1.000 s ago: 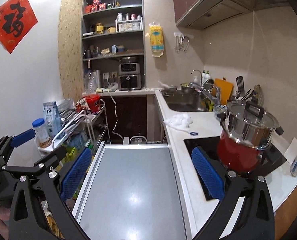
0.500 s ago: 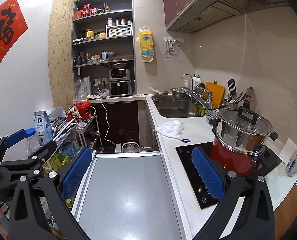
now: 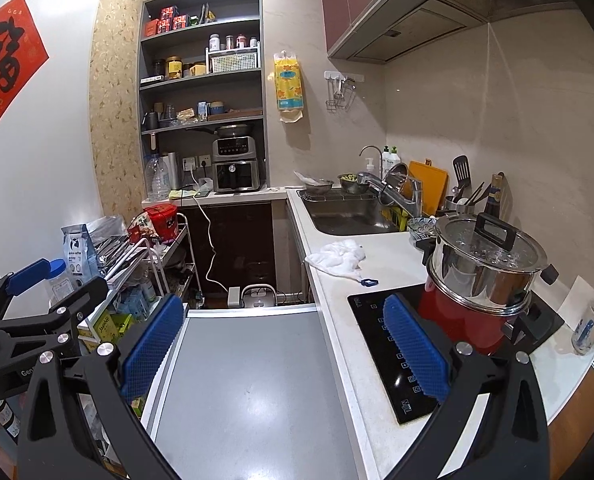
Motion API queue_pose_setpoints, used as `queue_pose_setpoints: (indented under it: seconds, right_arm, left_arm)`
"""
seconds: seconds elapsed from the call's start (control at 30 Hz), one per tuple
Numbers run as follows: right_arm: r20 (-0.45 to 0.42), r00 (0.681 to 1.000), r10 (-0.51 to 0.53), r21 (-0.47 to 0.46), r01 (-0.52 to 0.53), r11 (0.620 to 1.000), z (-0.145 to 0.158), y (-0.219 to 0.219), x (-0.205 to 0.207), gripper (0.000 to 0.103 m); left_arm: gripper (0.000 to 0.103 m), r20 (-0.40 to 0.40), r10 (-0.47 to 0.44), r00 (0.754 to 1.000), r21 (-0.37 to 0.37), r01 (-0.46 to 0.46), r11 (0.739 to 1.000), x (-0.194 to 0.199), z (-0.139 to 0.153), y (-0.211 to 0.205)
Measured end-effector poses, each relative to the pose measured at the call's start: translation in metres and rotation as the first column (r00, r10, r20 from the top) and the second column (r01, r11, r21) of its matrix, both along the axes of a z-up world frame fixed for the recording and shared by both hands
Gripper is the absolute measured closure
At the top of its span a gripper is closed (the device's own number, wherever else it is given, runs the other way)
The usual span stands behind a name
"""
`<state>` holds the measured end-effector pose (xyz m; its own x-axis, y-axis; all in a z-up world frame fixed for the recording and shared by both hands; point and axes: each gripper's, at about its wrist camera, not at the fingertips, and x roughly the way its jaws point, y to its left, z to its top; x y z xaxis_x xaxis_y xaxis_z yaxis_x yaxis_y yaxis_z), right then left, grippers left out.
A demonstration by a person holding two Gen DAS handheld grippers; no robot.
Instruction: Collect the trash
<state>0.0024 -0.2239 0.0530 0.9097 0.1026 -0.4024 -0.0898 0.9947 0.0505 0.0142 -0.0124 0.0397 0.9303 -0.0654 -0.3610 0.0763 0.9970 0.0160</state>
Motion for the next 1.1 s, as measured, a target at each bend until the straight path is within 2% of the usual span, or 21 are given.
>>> queue_pose_setpoints:
  seconds: [0.57,0.87,1.1]
  right_arm:
    - [-0.014,1.0,0.0,-0.001,0.0,1.0,-0.0021,0.0057,0.0075,0.004]
    - [-0.017,1.0,-0.001,-0.002,0.001,1.0,-0.0034,0.0083,0.0065,0.004]
    - [-0.016,1.0,-0.001,0.004,0.001,1.0,-0.0039,0.0095,0.0056,0.004]
  left_arm:
    - [0.002,-0.015,-0.008,1.0,-0.03,0.007,1.0,0.0073,0.0017,0.0076]
    - [0.002,0.004,0.015,1.0,0.006,-0.015,1.0,0.0063,0.0042,0.0057]
    - [0.002,0.0,-0.015,1.0,-0.034,0.015,0.999,0.0044,0.008,0.0076]
